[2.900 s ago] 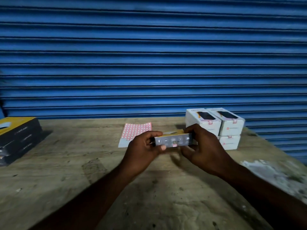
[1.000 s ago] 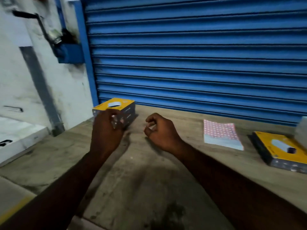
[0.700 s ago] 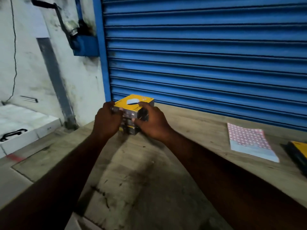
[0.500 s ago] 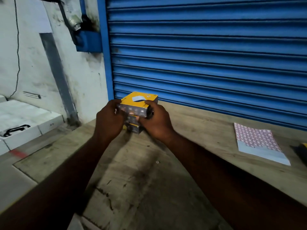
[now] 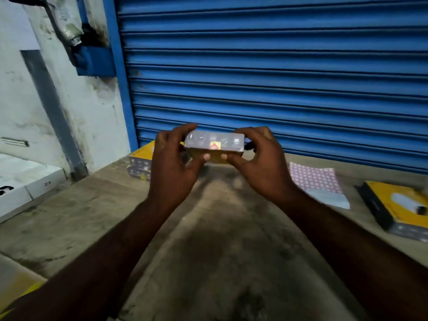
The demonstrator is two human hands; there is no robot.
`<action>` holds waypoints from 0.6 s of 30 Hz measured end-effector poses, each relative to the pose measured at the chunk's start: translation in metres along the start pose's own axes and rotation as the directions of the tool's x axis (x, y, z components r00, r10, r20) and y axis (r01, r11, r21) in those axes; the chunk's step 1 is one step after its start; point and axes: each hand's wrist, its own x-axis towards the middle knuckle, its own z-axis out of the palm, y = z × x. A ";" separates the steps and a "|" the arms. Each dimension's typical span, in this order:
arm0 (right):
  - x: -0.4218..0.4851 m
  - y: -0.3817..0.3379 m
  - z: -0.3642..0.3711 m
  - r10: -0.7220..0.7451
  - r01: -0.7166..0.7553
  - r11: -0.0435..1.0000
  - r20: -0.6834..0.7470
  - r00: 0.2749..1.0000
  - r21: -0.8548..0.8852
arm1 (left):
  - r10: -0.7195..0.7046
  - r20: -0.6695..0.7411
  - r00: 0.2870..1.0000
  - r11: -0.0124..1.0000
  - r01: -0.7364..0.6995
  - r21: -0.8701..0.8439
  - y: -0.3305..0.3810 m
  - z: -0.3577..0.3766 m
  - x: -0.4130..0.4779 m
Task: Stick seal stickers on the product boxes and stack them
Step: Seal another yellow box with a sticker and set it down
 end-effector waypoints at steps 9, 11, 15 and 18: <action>-0.022 0.031 -0.134 0.194 -0.206 0.974 0.122 0.973 0.089 | 0.060 0.215 0.975 0.965 -0.001 -0.262 0.071 0.093 -0.006; -0.031 0.037 -0.153 0.218 -0.232 0.968 0.138 0.966 0.099 | 0.056 0.284 0.957 0.932 0.052 -0.359 0.084 0.108 -0.014; -0.047 0.056 -0.182 0.206 -0.220 0.970 0.128 0.970 0.106 | 0.061 0.338 0.939 0.898 0.096 -0.430 0.109 0.137 -0.027; -0.052 0.067 -0.188 0.149 -0.152 0.988 0.079 0.986 0.023 | 0.070 0.304 0.950 0.887 0.080 -0.455 0.114 0.153 -0.031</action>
